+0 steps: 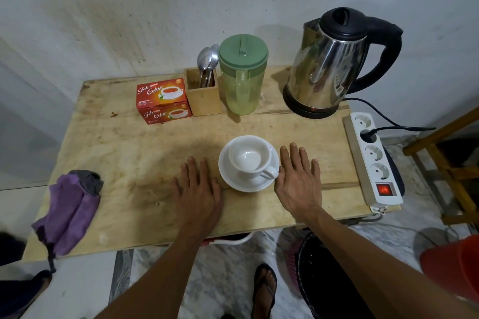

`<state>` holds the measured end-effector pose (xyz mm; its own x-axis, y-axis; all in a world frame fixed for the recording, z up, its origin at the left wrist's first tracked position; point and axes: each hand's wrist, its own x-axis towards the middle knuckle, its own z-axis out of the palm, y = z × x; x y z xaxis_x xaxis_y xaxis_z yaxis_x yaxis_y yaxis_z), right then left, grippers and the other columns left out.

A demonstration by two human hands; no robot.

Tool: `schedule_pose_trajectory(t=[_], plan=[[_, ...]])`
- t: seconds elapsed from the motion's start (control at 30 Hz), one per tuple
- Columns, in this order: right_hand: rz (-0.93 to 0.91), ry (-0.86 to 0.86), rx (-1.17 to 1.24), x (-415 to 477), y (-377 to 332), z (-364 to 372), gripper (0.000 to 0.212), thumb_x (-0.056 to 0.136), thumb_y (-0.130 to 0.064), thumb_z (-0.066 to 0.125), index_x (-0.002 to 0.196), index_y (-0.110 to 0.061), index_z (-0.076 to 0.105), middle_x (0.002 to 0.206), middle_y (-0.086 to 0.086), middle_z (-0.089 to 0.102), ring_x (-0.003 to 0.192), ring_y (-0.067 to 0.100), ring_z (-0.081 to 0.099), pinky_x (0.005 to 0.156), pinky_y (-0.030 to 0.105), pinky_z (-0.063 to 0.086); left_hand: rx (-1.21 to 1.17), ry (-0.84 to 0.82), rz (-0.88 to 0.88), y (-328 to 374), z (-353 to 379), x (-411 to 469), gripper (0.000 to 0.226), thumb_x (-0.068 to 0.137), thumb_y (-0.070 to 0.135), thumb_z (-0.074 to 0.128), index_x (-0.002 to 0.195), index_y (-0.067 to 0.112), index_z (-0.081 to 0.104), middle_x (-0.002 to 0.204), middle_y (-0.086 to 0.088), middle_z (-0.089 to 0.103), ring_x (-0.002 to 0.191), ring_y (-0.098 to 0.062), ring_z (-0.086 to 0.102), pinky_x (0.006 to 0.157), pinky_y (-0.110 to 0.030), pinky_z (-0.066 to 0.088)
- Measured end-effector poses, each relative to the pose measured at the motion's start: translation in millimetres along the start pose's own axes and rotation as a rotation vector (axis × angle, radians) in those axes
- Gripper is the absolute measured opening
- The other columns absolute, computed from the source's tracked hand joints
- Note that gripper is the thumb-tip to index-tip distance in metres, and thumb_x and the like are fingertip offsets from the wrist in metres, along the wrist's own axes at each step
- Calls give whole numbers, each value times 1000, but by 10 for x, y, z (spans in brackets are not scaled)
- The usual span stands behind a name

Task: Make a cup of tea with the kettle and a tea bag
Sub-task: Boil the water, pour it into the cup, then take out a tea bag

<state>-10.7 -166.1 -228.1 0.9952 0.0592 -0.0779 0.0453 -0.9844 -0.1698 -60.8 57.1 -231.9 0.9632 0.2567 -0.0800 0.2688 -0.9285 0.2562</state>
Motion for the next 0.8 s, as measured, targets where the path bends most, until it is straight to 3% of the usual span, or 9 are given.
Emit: schedule_pose_trajectory(t=[0.4, 0.8], plan=[[-2, -7, 6, -4, 8, -12, 61, 100, -38, 15, 157, -18, 23, 166, 8, 19, 152, 29, 17, 119, 53, 19, -3, 1, -4, 3, 1, 13, 66, 94, 44, 15, 155, 17, 20, 164, -11, 15, 151, -28, 13, 119, -55, 13], [-17, -11, 4, 6, 37, -3, 59, 100, -37, 20, 155, -15, 29, 163, 10, 25, 150, 31, 24, 116, 55, 25, -2, -53, -5, 8, -34, 9, 70, 92, 49, 6, 156, 19, 9, 165, -10, 6, 152, -27, 5, 119, -54, 9]])
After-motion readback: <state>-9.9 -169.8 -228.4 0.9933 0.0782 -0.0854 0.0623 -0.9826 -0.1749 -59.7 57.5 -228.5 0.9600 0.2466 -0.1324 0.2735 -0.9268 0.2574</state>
